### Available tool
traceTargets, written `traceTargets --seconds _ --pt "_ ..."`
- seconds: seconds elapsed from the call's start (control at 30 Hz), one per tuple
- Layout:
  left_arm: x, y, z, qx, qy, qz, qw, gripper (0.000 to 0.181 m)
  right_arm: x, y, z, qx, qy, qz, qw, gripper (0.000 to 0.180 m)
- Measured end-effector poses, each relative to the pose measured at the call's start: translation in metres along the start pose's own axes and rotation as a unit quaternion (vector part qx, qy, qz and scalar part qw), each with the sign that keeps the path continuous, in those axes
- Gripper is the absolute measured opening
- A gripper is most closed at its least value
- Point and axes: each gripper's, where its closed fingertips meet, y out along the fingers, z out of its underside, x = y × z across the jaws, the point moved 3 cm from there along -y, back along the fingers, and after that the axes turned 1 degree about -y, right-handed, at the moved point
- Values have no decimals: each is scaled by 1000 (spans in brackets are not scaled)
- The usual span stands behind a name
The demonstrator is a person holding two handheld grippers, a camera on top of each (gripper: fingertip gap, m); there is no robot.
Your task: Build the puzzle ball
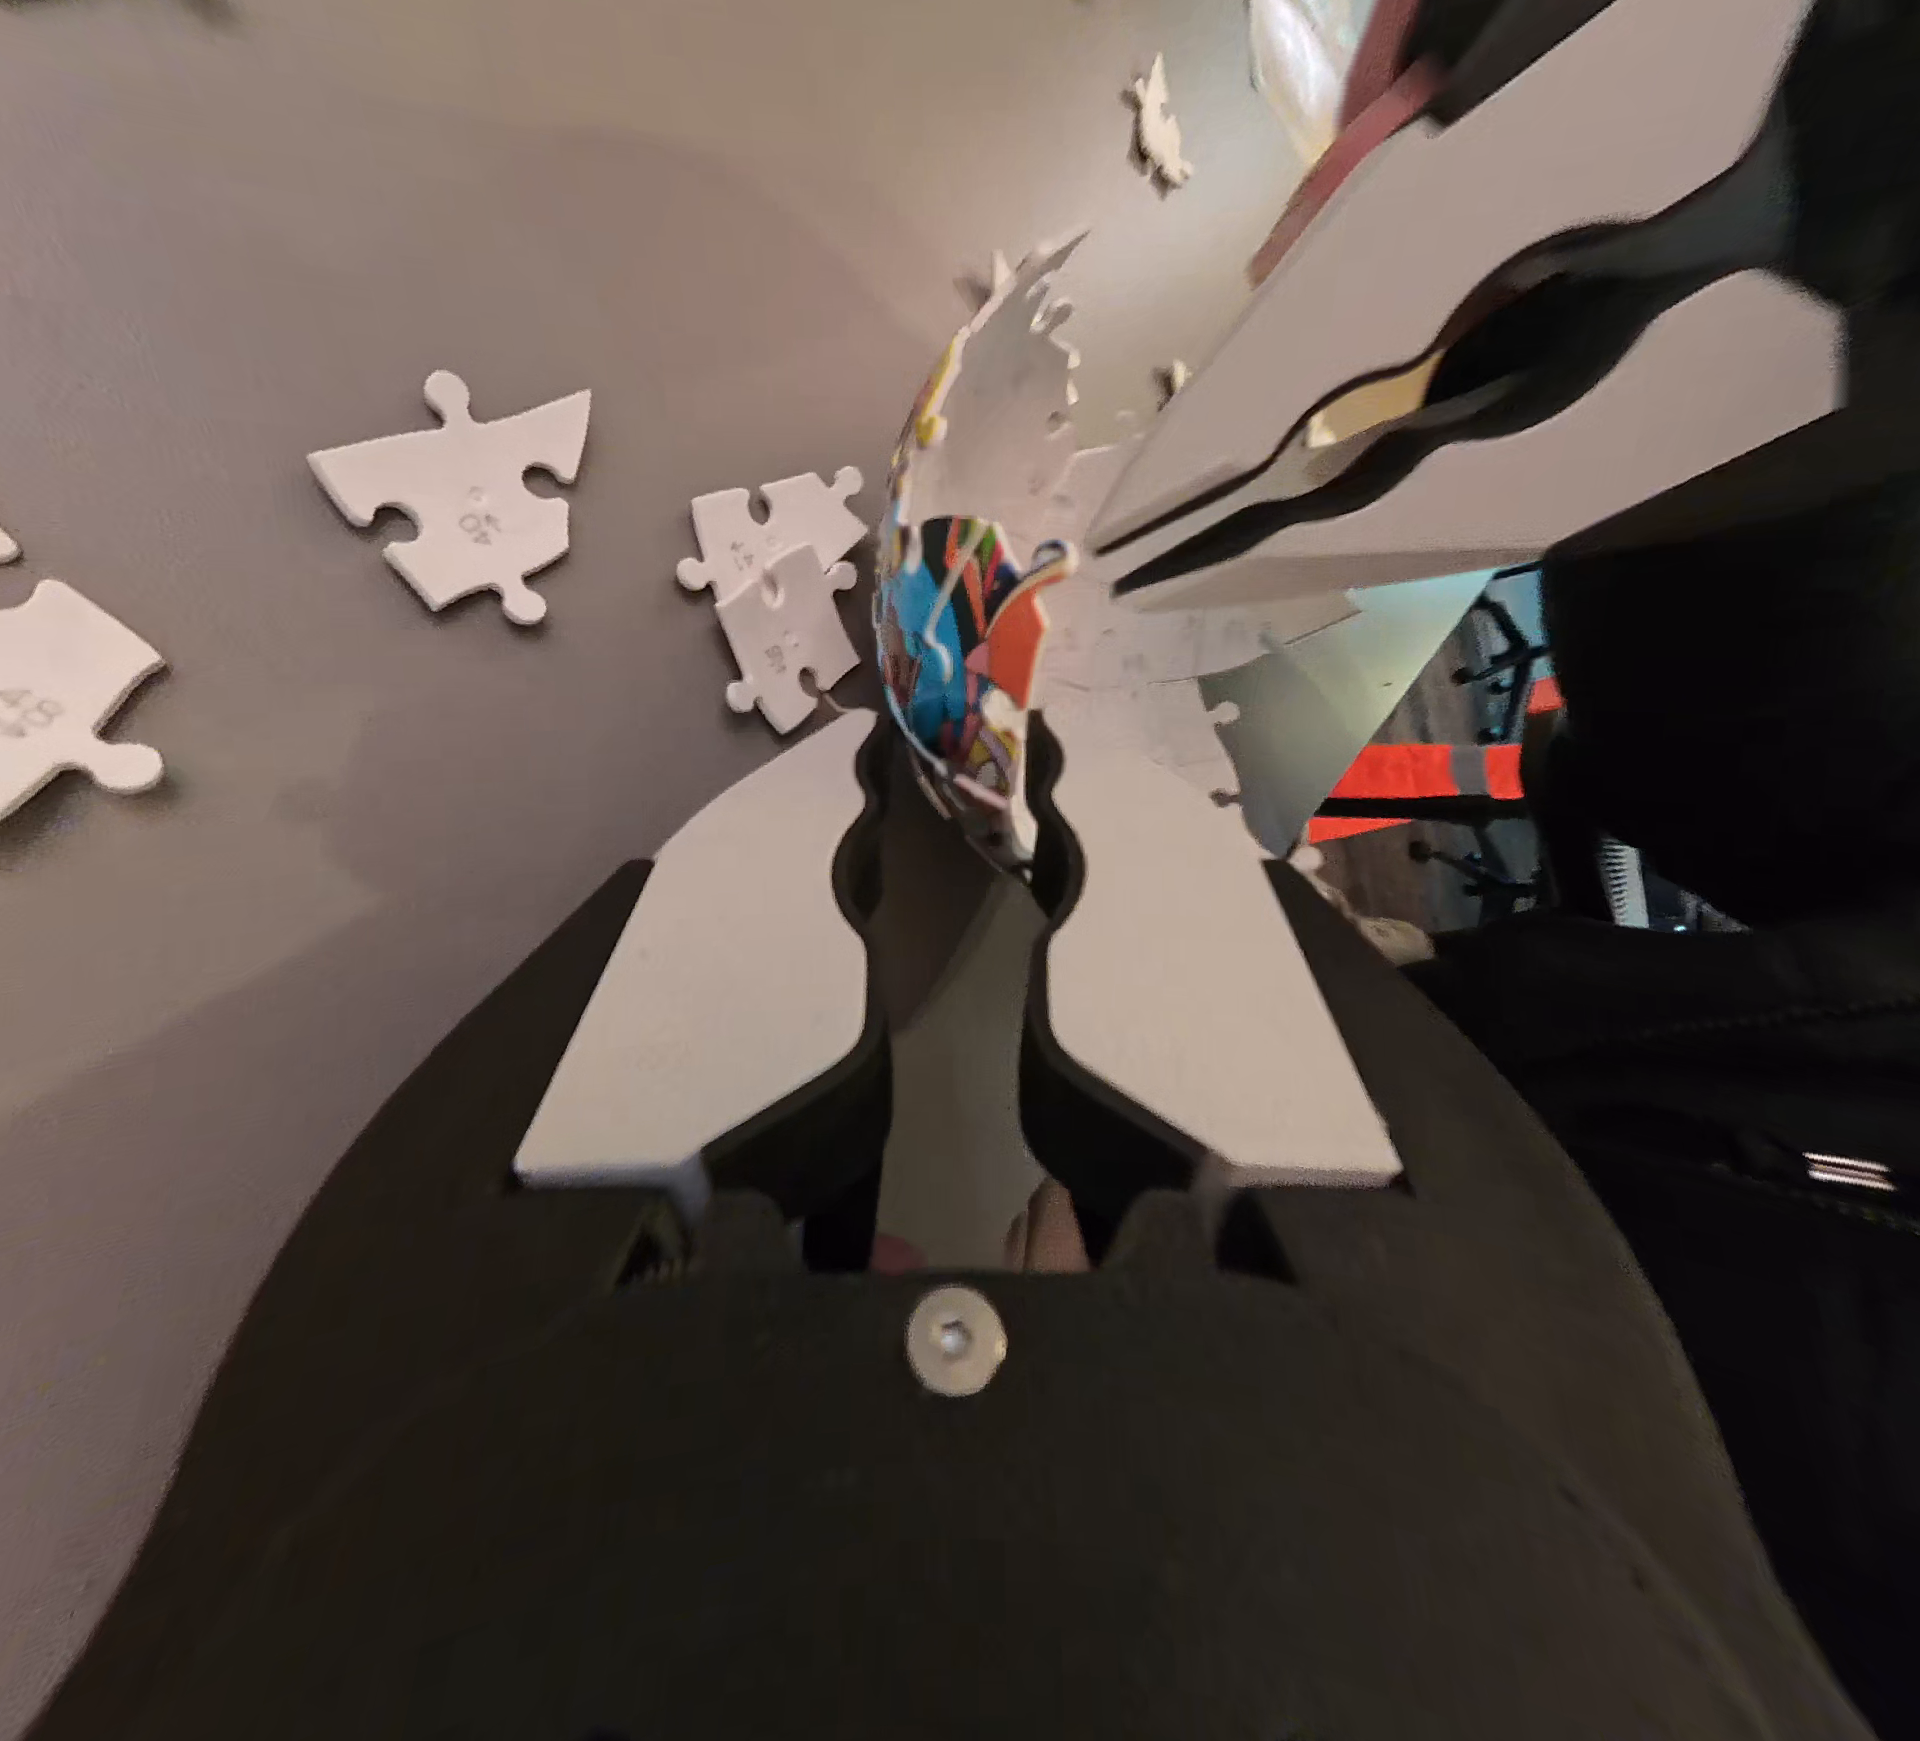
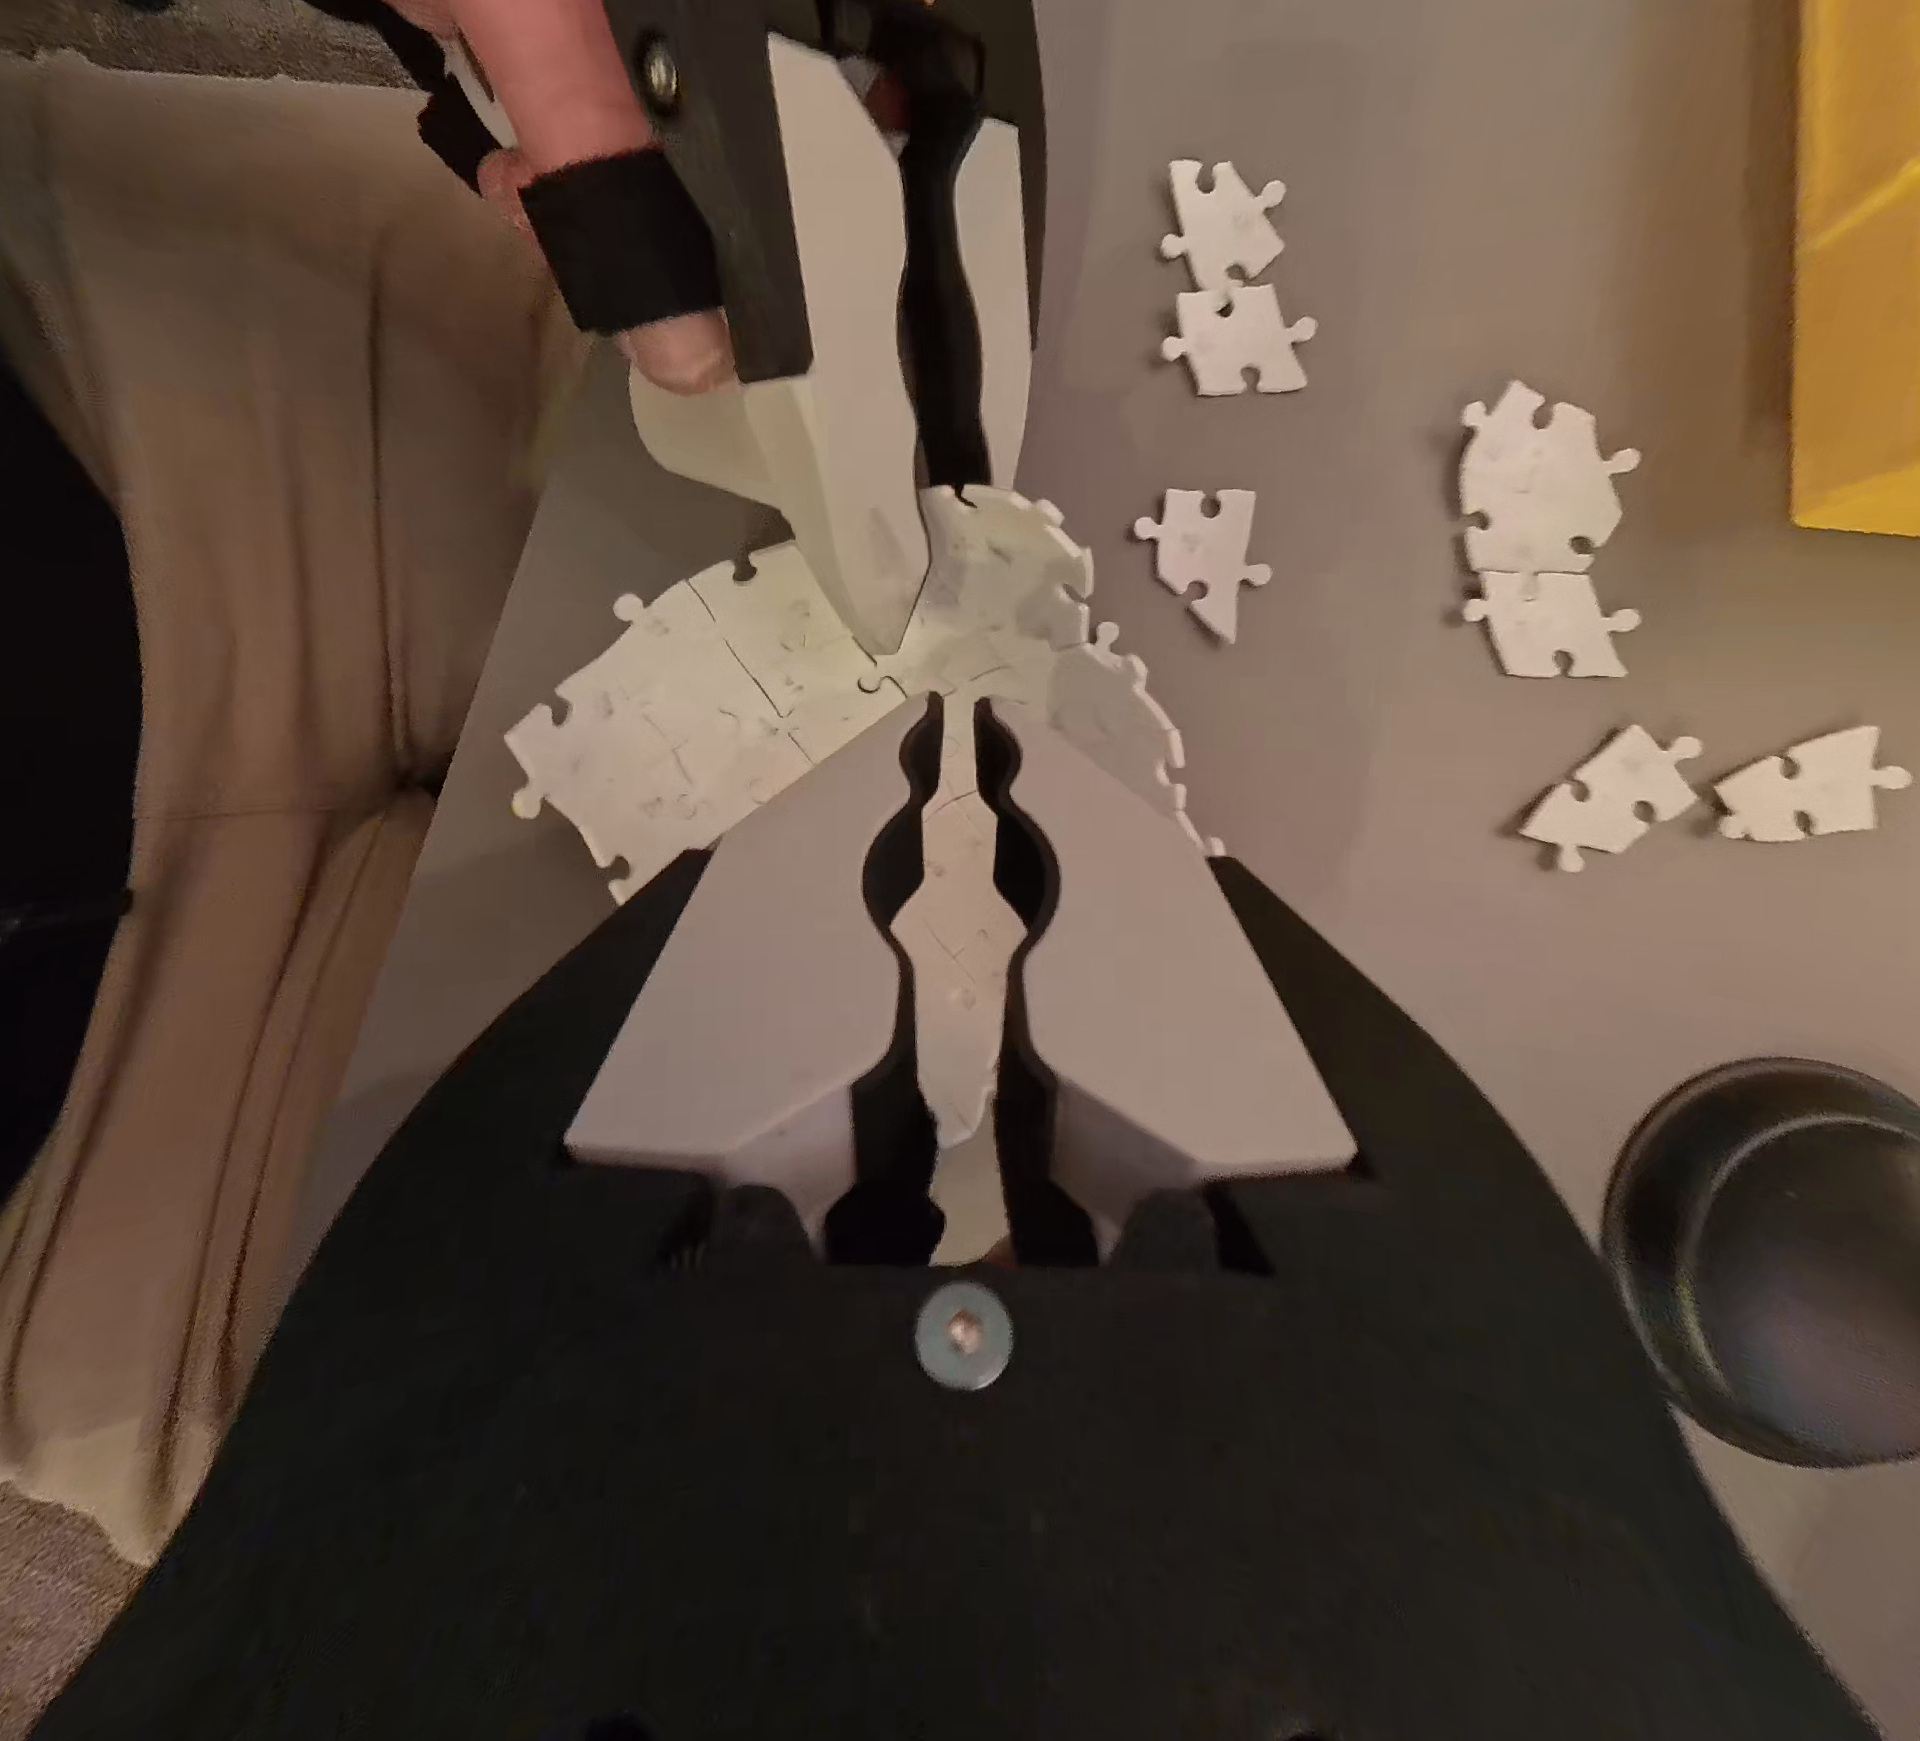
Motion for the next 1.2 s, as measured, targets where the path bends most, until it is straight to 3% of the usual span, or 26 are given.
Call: traceTargets --seconds 0.23,0.43,0.73,1.2 --pt "-3 -18 -1 -55 -25 42 997 33 7 10 3 13 -3 -17 1000 4" --pt "13 -48 5 -132 -84 60 986 24 10 17 10 28 1 -28 999 3" --pt "29 -17 19 -25 -48 -50 997 0 12 23 14 38 -5 -31 999 0" --pt "15 6 21 9 -53 -40 998 0 18 35 17 53 -34 -30 998 0"
